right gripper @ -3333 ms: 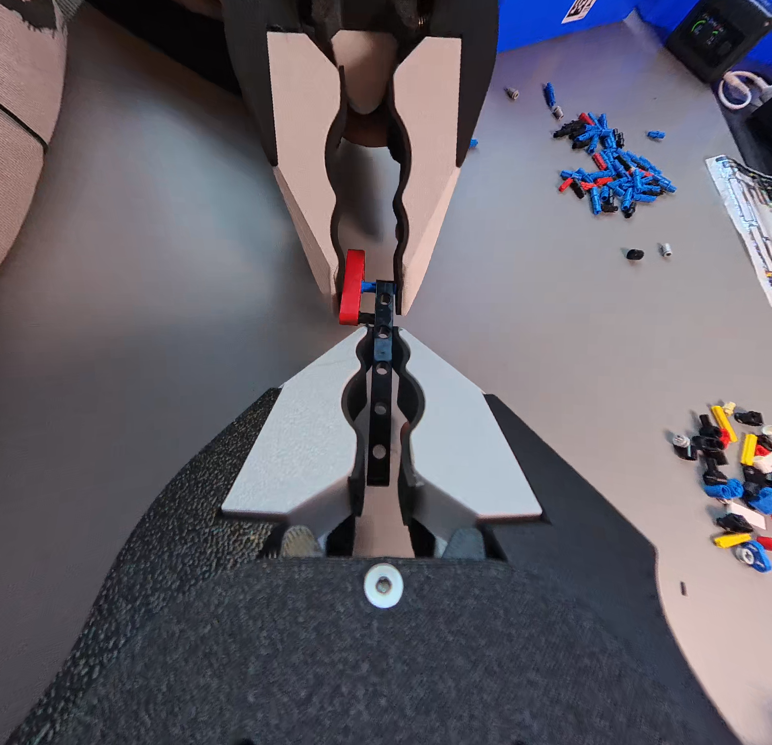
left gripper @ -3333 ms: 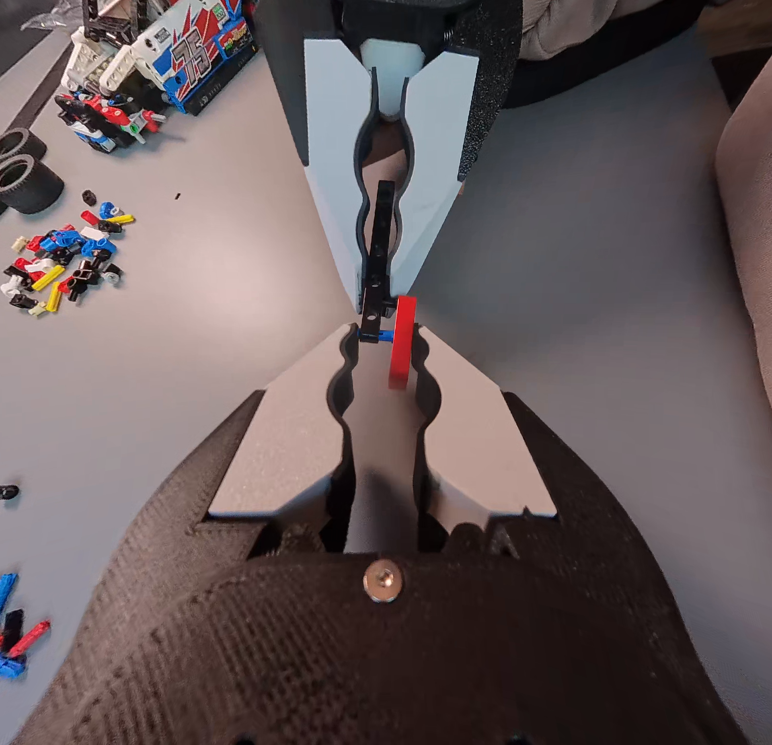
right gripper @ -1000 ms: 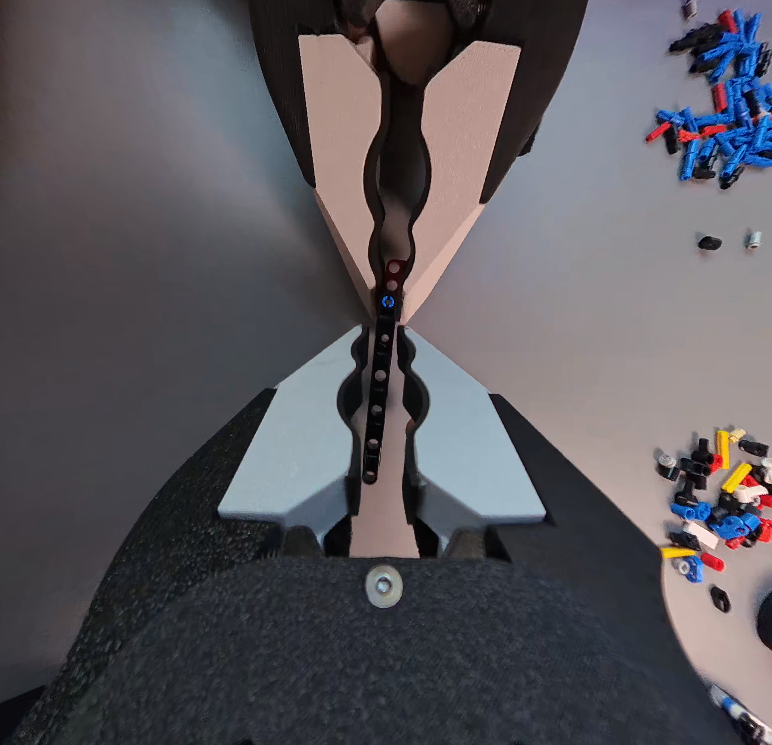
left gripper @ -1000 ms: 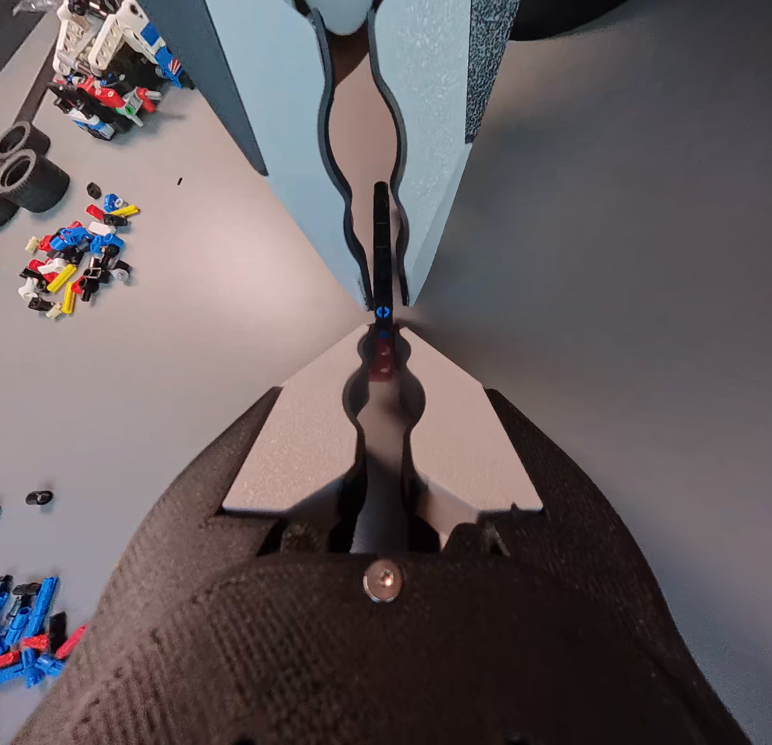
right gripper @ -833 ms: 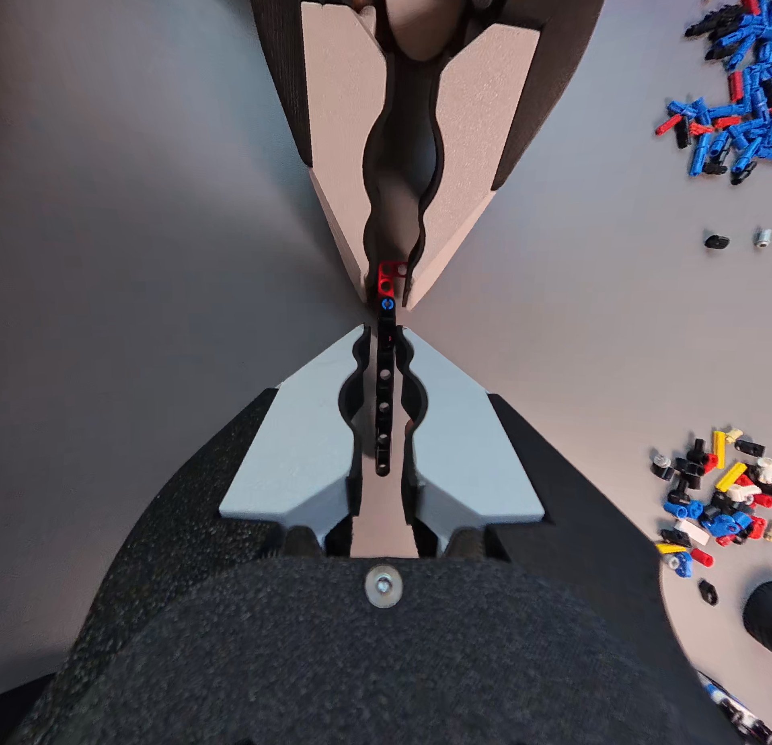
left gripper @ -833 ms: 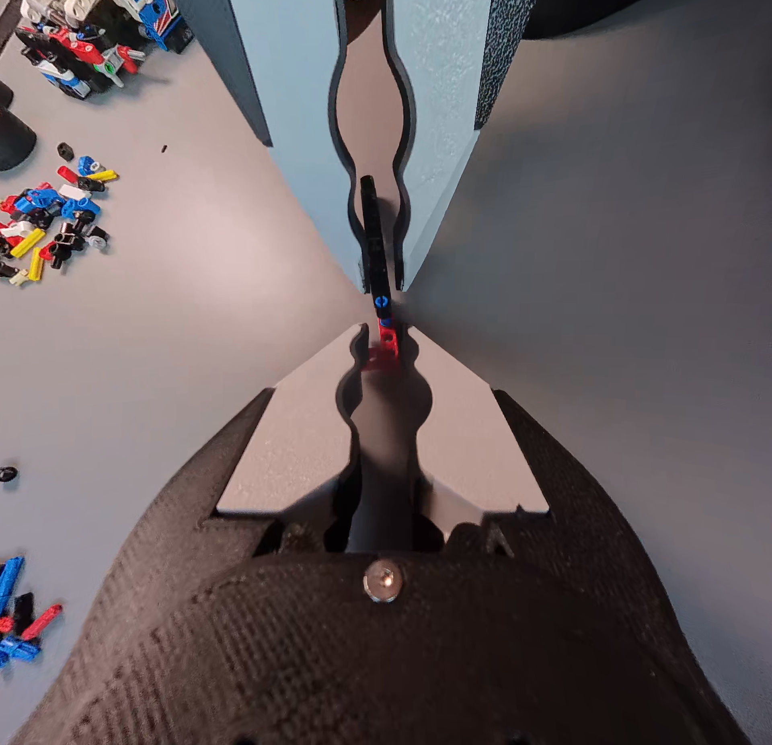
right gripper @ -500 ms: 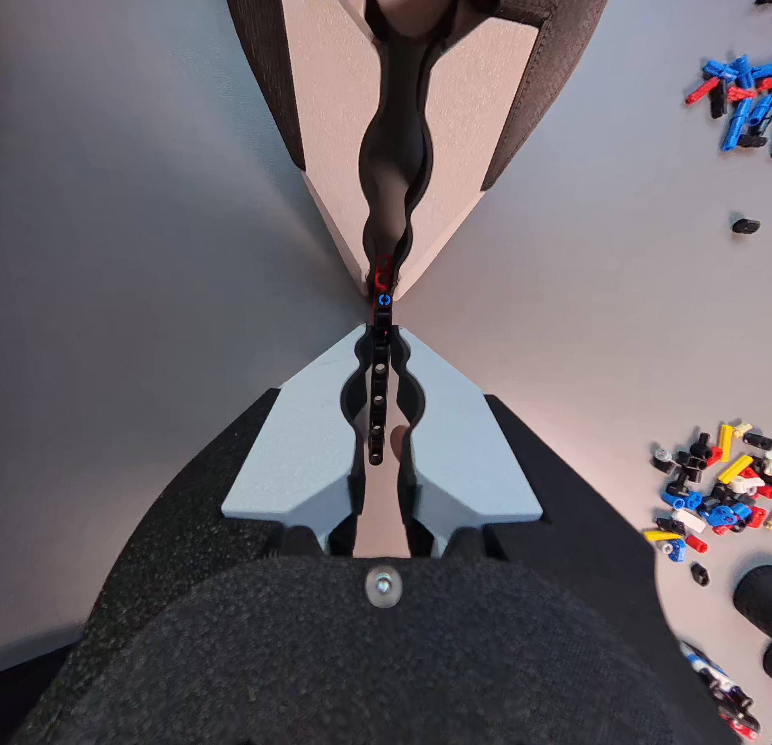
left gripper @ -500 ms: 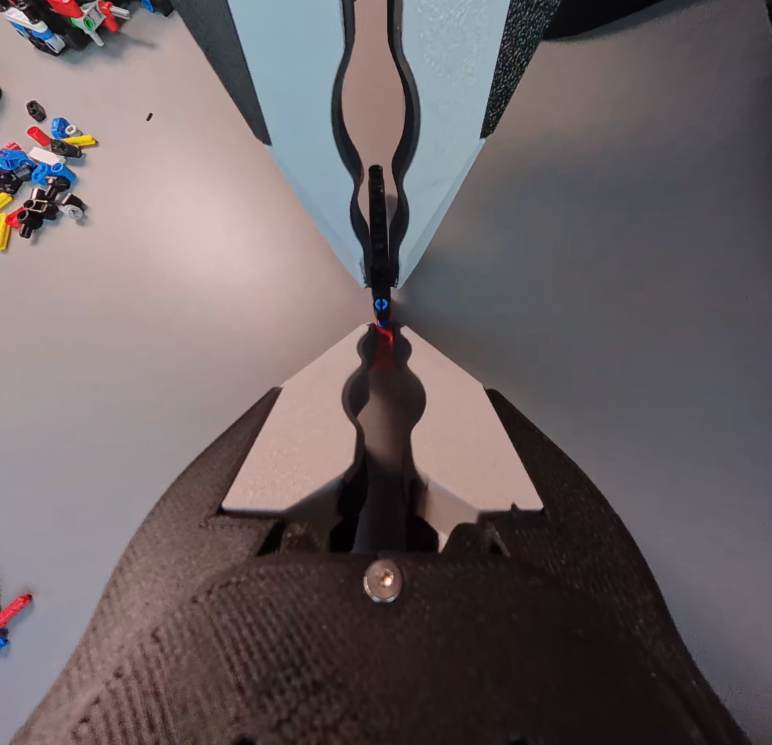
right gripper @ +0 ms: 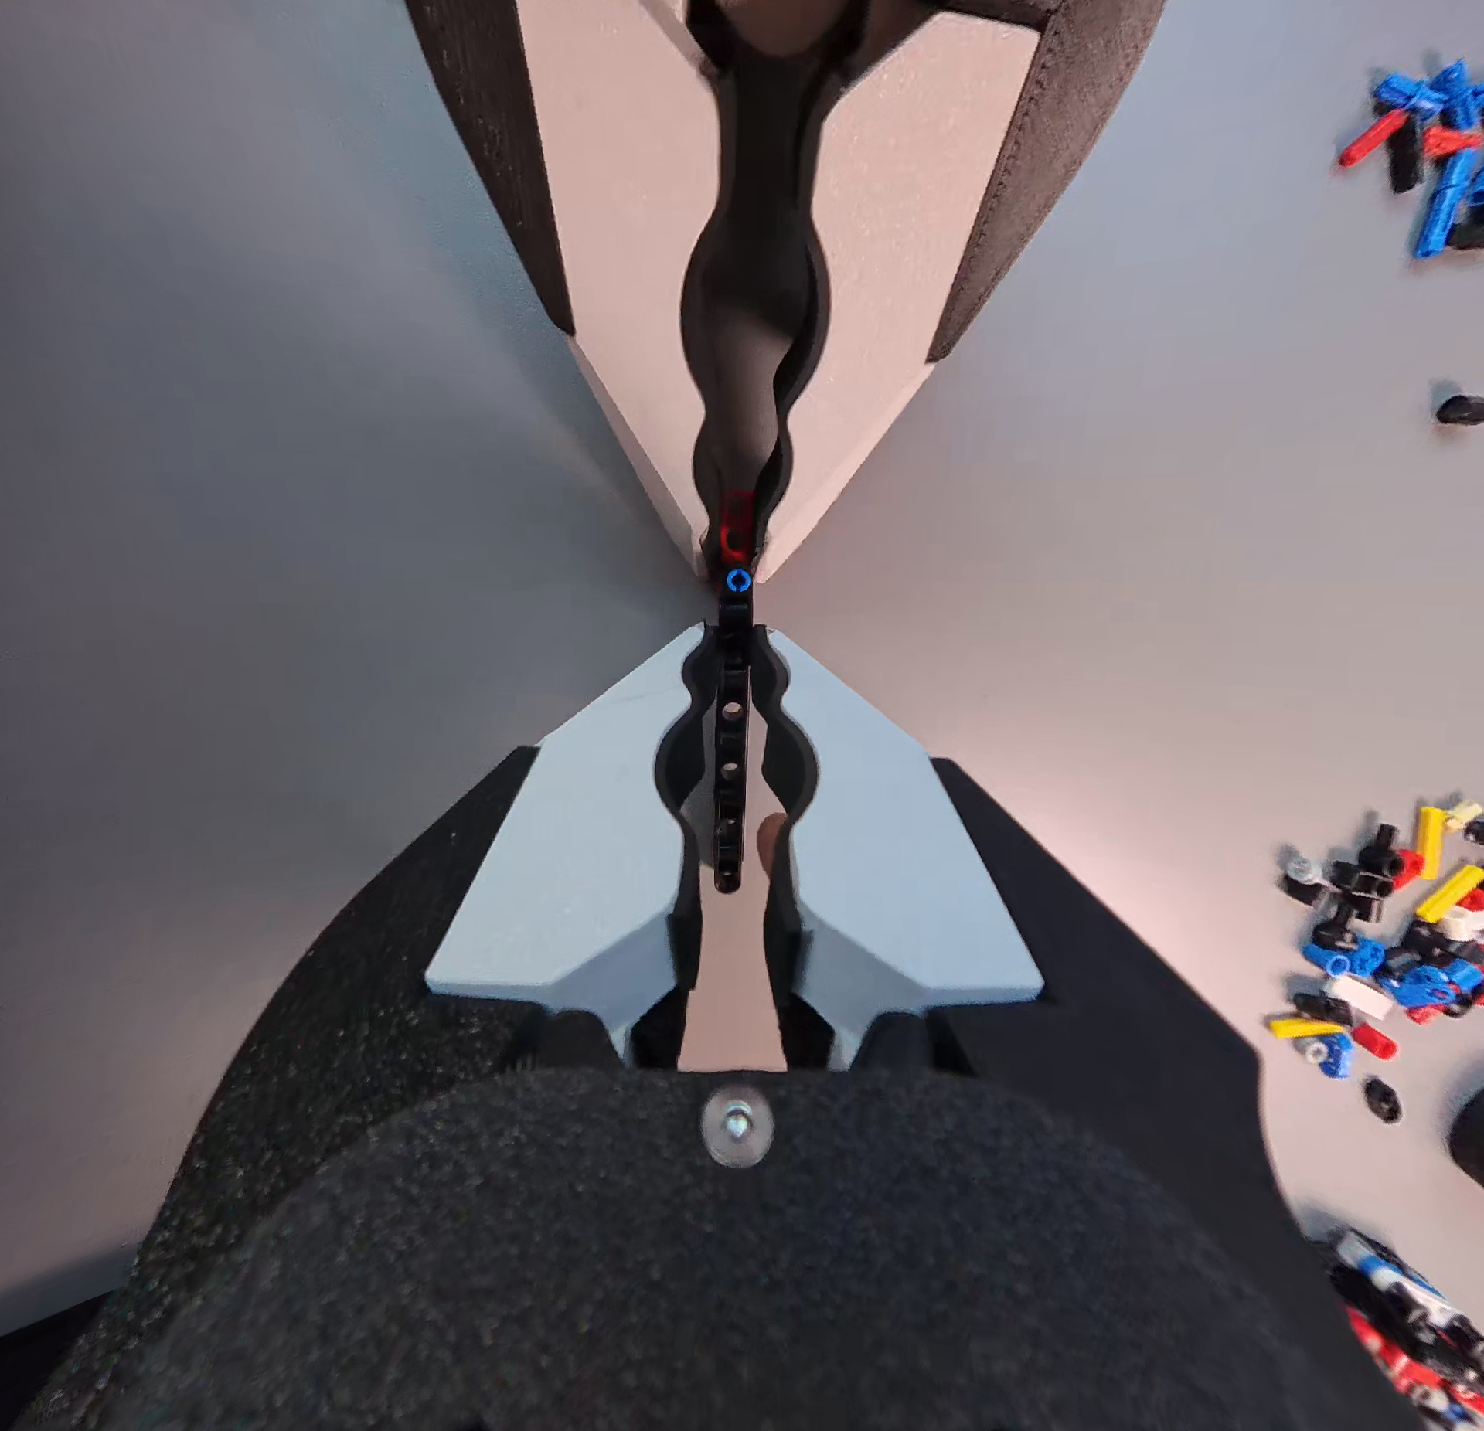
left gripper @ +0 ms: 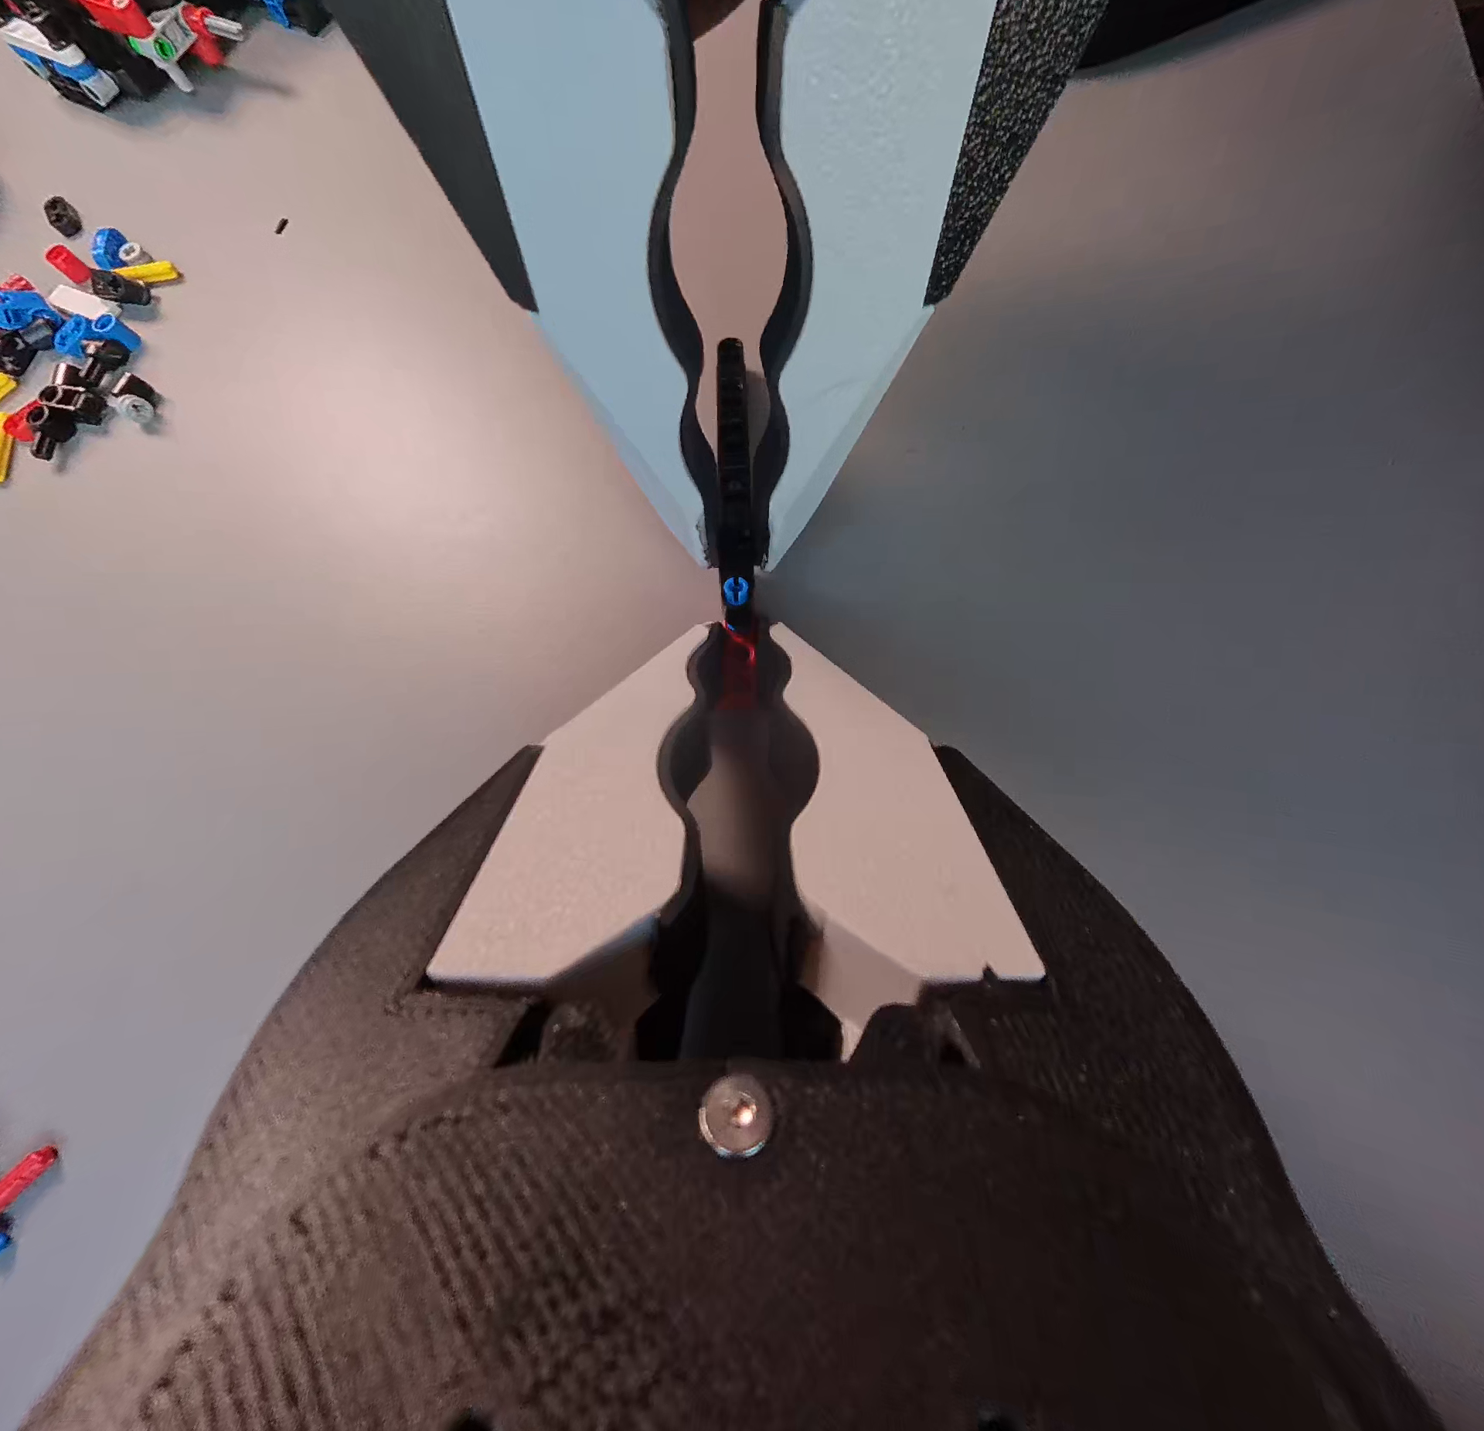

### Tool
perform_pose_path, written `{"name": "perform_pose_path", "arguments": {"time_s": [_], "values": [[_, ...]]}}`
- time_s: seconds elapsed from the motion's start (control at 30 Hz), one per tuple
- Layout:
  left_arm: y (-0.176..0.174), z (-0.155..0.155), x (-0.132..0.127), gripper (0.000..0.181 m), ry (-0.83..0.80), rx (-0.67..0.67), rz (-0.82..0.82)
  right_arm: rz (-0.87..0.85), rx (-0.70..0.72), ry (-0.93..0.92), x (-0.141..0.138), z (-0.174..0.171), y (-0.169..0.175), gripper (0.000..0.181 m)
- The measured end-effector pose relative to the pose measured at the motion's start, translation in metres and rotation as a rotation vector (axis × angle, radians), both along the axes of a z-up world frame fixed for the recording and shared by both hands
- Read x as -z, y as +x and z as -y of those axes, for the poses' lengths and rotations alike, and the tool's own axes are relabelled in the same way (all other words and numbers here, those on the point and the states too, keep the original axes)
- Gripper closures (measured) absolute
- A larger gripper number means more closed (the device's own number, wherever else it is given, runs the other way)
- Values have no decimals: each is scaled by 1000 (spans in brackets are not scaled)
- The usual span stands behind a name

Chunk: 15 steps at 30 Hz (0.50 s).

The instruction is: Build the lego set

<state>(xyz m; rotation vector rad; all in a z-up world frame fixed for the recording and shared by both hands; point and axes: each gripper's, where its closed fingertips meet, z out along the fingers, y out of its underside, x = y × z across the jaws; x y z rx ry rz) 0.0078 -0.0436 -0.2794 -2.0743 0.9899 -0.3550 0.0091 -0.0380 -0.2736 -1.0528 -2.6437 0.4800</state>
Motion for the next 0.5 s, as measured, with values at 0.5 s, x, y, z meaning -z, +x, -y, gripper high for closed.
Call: {"name": "perform_pose_path", "arguments": {"time_s": [0.5], "values": [[0, -1, -1, 175, 6, 7, 0, -18, 42, -11, -1, 0, 3, 175]]}}
